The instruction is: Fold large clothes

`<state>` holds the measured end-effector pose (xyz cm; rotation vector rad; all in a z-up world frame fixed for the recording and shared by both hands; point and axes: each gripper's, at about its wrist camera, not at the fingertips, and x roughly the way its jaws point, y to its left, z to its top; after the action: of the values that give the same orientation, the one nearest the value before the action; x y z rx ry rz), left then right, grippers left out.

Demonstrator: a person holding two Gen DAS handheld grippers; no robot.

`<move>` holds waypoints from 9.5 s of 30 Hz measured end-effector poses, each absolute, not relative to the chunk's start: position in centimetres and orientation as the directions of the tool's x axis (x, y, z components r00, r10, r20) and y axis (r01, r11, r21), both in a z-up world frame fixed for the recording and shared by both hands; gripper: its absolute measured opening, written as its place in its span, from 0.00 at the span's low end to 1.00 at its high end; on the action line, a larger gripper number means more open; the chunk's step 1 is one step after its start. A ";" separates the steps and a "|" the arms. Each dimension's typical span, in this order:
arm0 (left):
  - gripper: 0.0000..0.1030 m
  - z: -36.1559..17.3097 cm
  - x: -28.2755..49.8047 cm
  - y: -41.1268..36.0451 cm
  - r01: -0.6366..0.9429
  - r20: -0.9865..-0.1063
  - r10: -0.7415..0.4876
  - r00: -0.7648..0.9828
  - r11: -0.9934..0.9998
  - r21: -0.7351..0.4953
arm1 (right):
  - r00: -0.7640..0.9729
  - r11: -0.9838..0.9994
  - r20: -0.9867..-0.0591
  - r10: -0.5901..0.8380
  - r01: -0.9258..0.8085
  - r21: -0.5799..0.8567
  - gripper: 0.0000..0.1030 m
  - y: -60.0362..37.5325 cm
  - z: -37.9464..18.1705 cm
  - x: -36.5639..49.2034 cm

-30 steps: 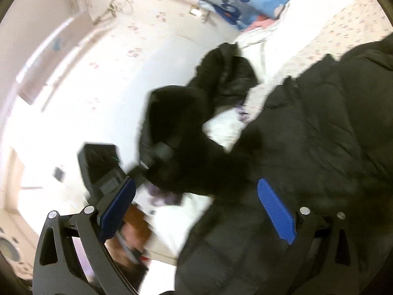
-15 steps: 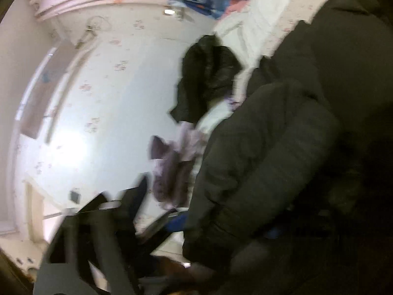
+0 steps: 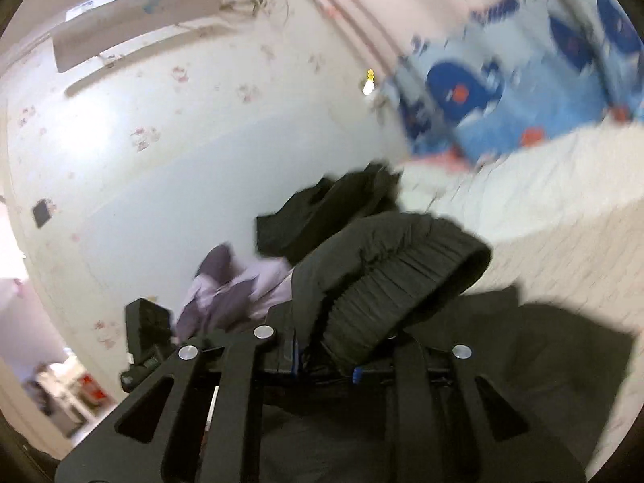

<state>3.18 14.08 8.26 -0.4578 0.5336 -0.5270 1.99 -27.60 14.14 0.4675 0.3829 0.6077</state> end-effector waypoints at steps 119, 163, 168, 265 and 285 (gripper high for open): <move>0.94 -1.6 1.7 21.4 0.058 -0.714 -0.474 0.515 0.851 -0.522 | 0.519 0.735 -0.681 0.516 0.139 0.663 0.87 -46.3 -5.0 -0.7; 0.93 -7.2 5.7 4.9 0.195 -0.764 -0.602 0.233 0.798 -0.570 | 0.536 0.930 -0.798 0.277 0.060 0.363 0.63 -43.9 -1.4 0.0; 0.93 -2.7 -0.8 11.4 0.270 -0.765 -0.592 0.253 0.802 -0.532 | 0.579 0.914 -0.742 0.337 -0.011 0.406 0.85 -45.9 1.8 -11.3; 0.12 -1.1 -29.6 22.2 0.340 -0.287 -0.884 0.370 0.416 -0.843 | 0.530 0.144 0.176 0.830 -0.507 0.850 0.14 -46.3 1.9 -43.4; 0.12 0.2 -25.8 24.5 0.348 -0.109 -0.910 0.400 0.260 -0.901 | 0.542 0.097 0.288 0.790 -0.574 0.813 0.14 -48.9 4.7 -41.1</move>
<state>-25.81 24.55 0.19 -0.9364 0.7325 -0.9637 -41.13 -48.87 4.72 1.0665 0.2452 1.0245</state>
